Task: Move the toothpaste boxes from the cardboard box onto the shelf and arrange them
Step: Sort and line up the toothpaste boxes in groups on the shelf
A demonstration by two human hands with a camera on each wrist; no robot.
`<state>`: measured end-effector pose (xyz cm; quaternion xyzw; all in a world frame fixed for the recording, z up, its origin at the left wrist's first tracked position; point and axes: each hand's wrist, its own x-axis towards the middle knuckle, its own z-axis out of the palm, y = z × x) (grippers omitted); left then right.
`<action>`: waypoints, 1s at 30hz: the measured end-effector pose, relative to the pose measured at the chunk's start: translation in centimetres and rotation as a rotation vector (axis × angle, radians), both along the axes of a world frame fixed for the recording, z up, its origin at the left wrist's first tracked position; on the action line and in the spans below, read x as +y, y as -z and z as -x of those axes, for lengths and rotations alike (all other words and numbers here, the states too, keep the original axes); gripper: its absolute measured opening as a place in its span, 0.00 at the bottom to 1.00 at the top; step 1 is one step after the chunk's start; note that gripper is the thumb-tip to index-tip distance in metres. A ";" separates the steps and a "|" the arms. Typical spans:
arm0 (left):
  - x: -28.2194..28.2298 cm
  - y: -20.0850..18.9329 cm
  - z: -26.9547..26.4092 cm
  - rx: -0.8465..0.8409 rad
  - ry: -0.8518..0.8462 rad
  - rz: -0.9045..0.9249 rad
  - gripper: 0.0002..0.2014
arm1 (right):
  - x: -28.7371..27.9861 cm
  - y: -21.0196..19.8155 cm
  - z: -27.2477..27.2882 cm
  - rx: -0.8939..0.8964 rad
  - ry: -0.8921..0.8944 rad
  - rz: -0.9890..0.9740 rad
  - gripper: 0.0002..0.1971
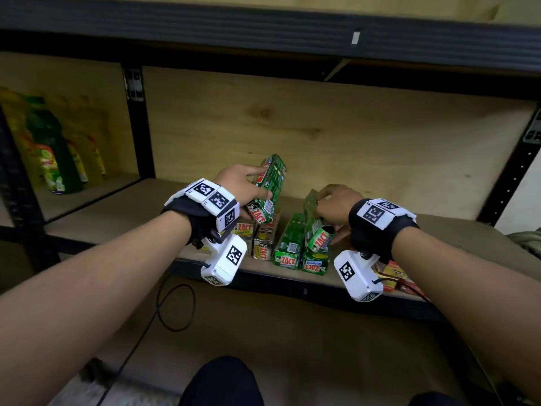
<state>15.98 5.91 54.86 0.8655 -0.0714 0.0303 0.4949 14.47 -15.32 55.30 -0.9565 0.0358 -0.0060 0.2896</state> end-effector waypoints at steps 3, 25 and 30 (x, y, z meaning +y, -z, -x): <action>1.7 -0.5 -0.3 -0.029 -0.045 0.076 0.34 | 1.6 0.2 -0.7 -0.042 -0.012 -0.201 0.17; 11.0 0.1 -2.9 -0.110 -0.229 -0.154 0.20 | 7.6 4.5 -4.5 0.065 -0.028 -0.423 0.08; 11.7 1.5 -3.0 -0.159 -0.249 -0.324 0.23 | 7.1 4.7 -4.2 0.054 -0.063 -0.260 0.15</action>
